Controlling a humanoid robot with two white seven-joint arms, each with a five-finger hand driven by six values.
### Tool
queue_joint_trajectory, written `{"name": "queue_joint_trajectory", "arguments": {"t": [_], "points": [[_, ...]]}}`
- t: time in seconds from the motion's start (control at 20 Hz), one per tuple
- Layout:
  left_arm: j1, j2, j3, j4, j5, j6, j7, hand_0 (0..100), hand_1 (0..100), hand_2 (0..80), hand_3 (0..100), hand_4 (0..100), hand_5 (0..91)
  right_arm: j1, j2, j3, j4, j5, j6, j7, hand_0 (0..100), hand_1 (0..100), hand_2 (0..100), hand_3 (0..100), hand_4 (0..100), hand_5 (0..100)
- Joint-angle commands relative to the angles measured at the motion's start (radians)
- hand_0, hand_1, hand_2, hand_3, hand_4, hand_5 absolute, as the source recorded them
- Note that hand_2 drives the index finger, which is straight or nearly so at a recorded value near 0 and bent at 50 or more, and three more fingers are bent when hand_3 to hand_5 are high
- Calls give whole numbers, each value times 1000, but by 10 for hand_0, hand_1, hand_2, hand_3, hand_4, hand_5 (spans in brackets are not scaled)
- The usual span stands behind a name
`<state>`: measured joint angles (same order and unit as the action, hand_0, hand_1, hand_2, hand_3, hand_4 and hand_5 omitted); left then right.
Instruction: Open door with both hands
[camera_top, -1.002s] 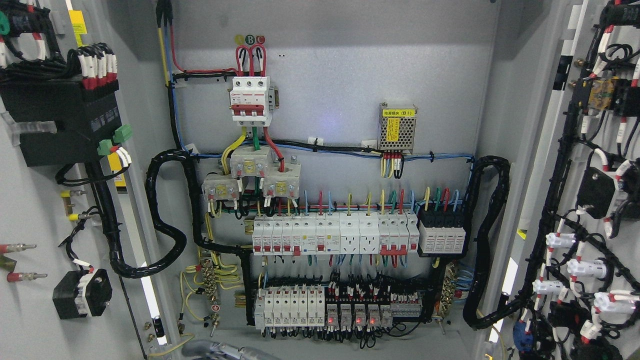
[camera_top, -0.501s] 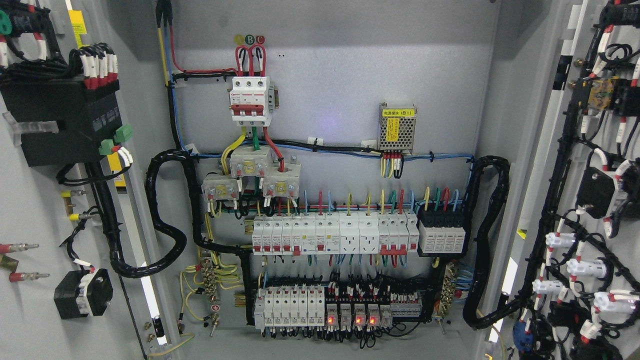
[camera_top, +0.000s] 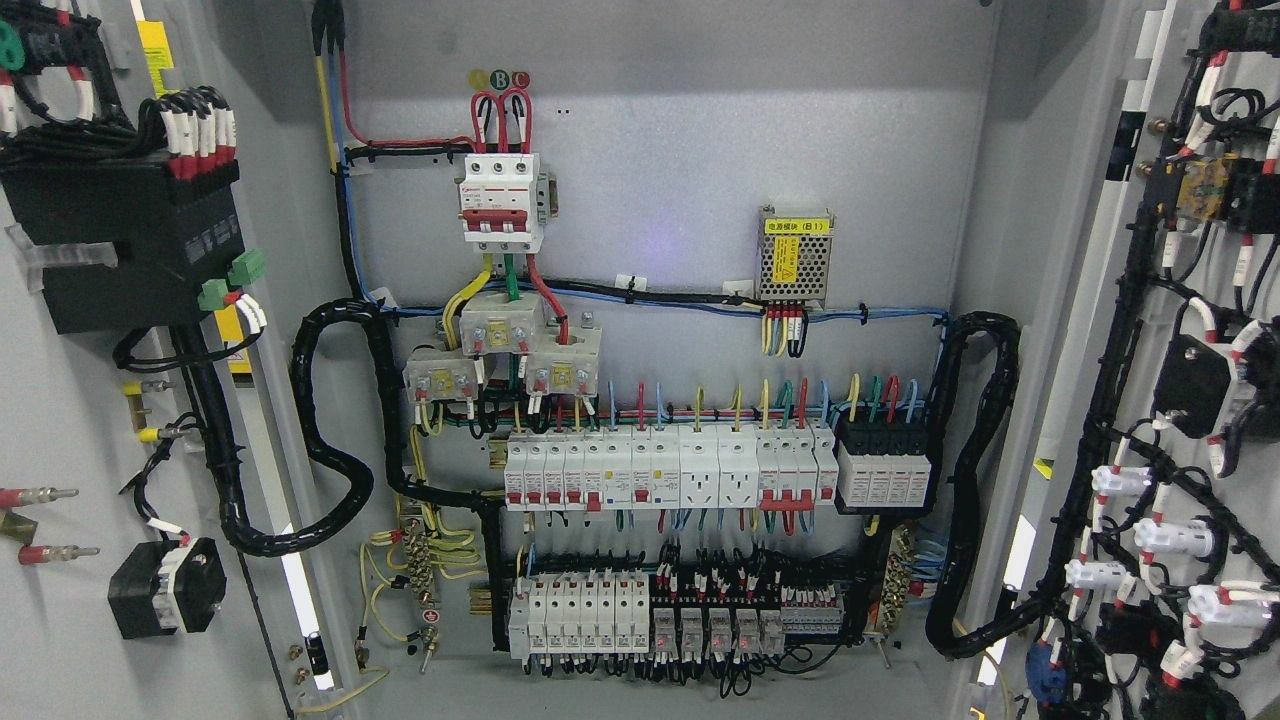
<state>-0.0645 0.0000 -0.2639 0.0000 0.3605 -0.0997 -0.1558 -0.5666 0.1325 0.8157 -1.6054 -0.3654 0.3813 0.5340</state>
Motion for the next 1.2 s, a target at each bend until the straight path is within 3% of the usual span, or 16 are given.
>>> {"name": "queue_joint_trajectory", "arguments": {"t": [0.0,0.35,0.7,0.75,0.95,1.05,1.15], "points": [[0,2,0,31,0,0,1,120,556,0,0,0,0,-27,21,79,36,-1,-2,1,0,500,40,0,0,0],[0,2,0,31,0,0,1,120,556,0,0,0,0,-127,24,76,70,-122,-2,1,0,500,40,0,0,0],[-2,3,-1,31,0,0,1,120,556,0,0,0,0,-92,24,66,62,-122,2,1,0,500,40,0,0,0],[-2,3,0,31,0,0,1,120,556,0,0,0,0,-66,24,47,59,-121,5,1,0,500,40,0,0,0],[-2,2,-1,31,0,0,1,120,556,0,0,0,0,45,1,-125,65,-107,10,1,0,500,40,0,0,0],[-2,2,-1,31,0,0,1,120,556,0,0,0,0,94,-46,-235,36,-106,4,0,0,500,40,0,0,0],[0,3,0,32,0,0,1,120,556,0,0,0,0,154,-124,-294,-63,-81,-1,-46,0,500,40,0,0,0]]}}
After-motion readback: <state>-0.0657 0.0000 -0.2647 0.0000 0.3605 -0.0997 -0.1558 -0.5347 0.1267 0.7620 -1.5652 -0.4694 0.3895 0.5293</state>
